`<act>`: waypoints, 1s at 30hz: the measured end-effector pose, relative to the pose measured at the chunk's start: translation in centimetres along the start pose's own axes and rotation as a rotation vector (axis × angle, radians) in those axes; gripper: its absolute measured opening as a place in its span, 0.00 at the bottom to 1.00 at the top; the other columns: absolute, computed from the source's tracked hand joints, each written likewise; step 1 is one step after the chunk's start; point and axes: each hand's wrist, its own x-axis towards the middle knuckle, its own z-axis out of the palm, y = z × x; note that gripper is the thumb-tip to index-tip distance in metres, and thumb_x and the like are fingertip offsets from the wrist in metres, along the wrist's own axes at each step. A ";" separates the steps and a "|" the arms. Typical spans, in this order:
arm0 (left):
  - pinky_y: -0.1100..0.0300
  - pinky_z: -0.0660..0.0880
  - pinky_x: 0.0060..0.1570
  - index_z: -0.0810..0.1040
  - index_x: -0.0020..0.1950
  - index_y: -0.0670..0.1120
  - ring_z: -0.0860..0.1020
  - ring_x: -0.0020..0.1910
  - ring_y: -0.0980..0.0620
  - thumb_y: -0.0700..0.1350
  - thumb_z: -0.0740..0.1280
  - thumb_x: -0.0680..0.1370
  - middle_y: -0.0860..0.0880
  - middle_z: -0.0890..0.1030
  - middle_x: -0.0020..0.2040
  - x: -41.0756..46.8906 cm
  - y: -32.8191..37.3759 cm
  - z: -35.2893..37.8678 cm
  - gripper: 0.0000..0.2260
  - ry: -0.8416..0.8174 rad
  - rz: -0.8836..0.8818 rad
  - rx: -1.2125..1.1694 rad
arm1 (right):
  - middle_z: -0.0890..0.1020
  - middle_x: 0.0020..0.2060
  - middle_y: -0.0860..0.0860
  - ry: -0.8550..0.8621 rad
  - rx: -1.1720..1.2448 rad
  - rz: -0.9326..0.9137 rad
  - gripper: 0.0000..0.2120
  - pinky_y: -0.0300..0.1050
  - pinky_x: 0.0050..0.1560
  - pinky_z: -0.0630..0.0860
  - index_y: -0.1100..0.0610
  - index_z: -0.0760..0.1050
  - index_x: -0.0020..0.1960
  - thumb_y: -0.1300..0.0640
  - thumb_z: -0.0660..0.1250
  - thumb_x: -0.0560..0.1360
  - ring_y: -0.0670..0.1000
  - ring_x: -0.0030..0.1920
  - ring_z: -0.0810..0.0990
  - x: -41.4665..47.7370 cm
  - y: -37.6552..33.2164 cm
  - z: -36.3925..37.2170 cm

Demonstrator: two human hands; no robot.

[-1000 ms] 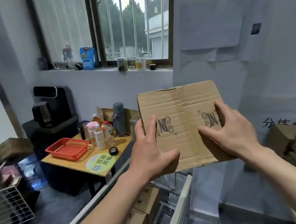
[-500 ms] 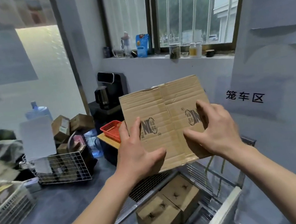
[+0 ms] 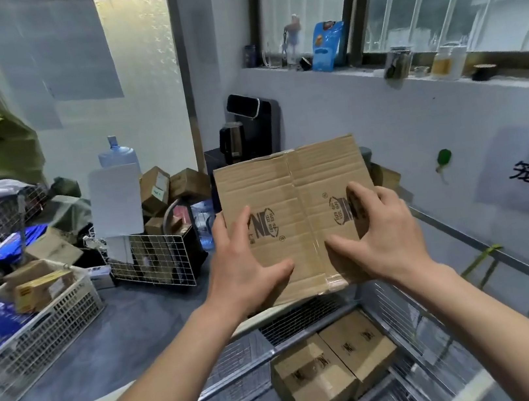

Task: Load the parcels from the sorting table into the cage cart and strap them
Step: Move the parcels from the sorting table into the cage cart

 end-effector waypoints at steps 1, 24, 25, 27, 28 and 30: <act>0.53 0.65 0.72 0.56 0.78 0.55 0.65 0.73 0.47 0.60 0.79 0.63 0.48 0.51 0.79 0.4 -0.8 -0.1 0.50 0.003 -0.006 0.000 | 0.71 0.66 0.52 -0.009 0.007 -0.001 0.45 0.54 0.58 0.75 0.46 0.62 0.76 0.32 0.72 0.64 0.55 0.64 0.71 0.4 -0.3 0.9; 0.47 0.68 0.70 0.52 0.77 0.60 0.65 0.71 0.48 0.62 0.79 0.59 0.52 0.54 0.75 -6.7 -18.4 8.0 0.54 -0.142 -0.588 0.132 | 0.68 0.66 0.52 -0.648 0.130 -0.027 0.48 0.51 0.61 0.72 0.45 0.59 0.77 0.32 0.72 0.62 0.54 0.66 0.68 -4.3 2.4 24.7; 0.48 0.67 0.71 0.52 0.77 0.60 0.65 0.72 0.48 0.62 0.79 0.59 0.53 0.52 0.75 -7.3 -19.0 8.7 0.54 -0.153 -0.625 0.140 | 0.68 0.67 0.52 -0.680 0.135 -0.021 0.48 0.50 0.61 0.71 0.44 0.59 0.77 0.32 0.72 0.62 0.54 0.66 0.68 -4.9 2.9 25.6; 0.50 0.66 0.72 0.53 0.78 0.60 0.64 0.73 0.48 0.61 0.80 0.60 0.53 0.50 0.77 -8.7 -19.9 10.4 0.53 -0.179 -0.684 0.153 | 0.68 0.66 0.52 -0.746 0.138 -0.014 0.49 0.50 0.61 0.72 0.44 0.59 0.76 0.29 0.68 0.60 0.54 0.66 0.68 -6.3 4.1 27.5; 0.51 0.66 0.72 0.53 0.78 0.59 0.64 0.73 0.47 0.61 0.79 0.60 0.52 0.50 0.77 -9.3 -20.4 11.4 0.53 -0.192 -0.709 0.155 | 0.68 0.66 0.51 -0.774 0.138 -0.014 0.49 0.51 0.61 0.73 0.43 0.58 0.76 0.27 0.66 0.59 0.54 0.65 0.68 -7.1 4.7 28.4; 0.53 0.65 0.71 0.53 0.78 0.59 0.64 0.72 0.47 0.61 0.79 0.61 0.50 0.50 0.78 -10.8 -21.4 13.2 0.52 -0.222 -0.754 0.160 | 0.68 0.65 0.50 -0.827 0.138 -0.003 0.48 0.53 0.60 0.74 0.42 0.58 0.75 0.26 0.65 0.60 0.54 0.65 0.69 -8.8 6.0 30.3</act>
